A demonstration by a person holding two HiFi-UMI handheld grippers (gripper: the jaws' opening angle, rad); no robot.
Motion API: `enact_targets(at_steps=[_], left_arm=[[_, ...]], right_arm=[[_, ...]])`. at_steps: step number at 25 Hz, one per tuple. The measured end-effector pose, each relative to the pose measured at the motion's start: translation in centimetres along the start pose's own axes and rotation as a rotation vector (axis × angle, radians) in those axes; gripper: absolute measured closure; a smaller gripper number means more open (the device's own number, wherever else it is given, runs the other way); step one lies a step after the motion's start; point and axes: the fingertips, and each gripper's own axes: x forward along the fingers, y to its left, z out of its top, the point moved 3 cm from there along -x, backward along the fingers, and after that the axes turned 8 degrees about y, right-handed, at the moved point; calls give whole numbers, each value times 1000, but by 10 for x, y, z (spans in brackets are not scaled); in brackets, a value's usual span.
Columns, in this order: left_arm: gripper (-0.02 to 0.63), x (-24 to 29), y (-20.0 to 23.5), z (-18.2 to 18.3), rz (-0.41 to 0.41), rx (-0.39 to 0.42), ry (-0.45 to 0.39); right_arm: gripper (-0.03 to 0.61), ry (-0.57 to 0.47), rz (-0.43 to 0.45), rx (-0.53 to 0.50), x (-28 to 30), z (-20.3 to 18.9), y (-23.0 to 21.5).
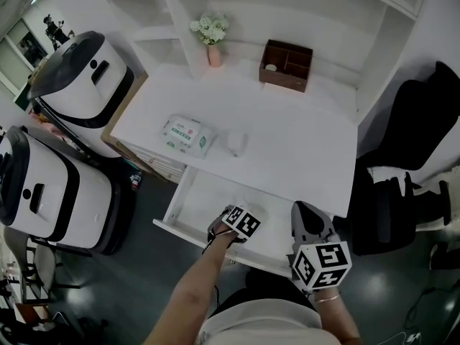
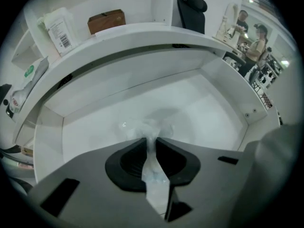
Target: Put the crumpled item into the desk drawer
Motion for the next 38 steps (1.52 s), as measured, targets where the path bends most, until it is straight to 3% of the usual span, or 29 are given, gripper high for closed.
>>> enact_targets(at_steps=[10, 17, 27, 38], left_arm=[[528, 3, -1, 1, -35, -32, -2], [445, -1, -2, 1, -57, -68, -21], [445, -51, 18, 11, -29, -161, -197], [489, -116, 42, 3, 41, -278, -382]], right_arm=[[577, 9, 5, 0, 5, 1, -1], [577, 15, 11, 5, 5, -1, -1], [577, 5, 33, 1, 4, 1, 6], [577, -7, 67, -15, 2, 4, 19]])
